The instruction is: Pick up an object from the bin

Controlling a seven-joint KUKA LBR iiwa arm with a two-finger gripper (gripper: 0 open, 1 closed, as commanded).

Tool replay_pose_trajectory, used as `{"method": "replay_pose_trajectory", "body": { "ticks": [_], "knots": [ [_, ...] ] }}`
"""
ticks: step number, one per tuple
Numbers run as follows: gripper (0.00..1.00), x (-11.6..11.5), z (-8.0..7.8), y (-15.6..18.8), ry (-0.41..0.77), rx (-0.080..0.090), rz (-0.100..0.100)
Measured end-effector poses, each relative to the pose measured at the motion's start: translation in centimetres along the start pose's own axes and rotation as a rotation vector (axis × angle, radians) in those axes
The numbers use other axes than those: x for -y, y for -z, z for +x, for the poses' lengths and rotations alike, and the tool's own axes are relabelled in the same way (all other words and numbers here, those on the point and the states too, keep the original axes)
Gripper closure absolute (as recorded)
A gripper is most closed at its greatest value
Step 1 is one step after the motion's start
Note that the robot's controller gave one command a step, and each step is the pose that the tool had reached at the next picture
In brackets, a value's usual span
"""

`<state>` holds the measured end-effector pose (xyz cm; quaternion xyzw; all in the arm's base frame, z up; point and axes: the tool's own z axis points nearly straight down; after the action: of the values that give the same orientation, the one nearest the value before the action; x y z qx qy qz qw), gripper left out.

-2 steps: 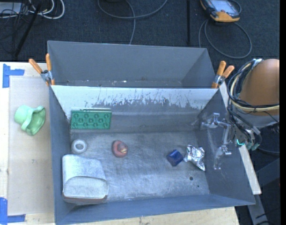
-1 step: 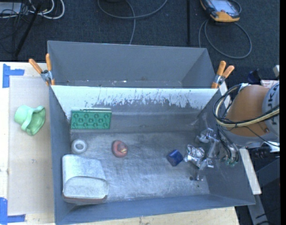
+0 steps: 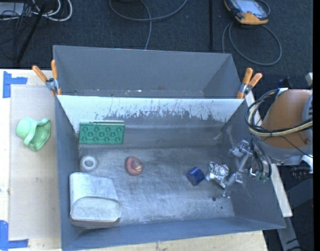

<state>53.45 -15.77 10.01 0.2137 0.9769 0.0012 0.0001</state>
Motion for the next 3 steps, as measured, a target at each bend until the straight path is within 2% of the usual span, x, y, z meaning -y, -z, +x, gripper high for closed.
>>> {"method": "replay_pose_trajectory", "body": {
  "ticks": [1,2,3],
  "knots": [
    [0.0,0.4,0.6,1.5,0.02,0.001,0.003],
    [0.0,-0.4,2.2,-2.7,-0.165,0.002,-0.016],
    [0.0,-1.0,2.2,-2.6,-0.156,0.002,-0.005]
  ]
}}
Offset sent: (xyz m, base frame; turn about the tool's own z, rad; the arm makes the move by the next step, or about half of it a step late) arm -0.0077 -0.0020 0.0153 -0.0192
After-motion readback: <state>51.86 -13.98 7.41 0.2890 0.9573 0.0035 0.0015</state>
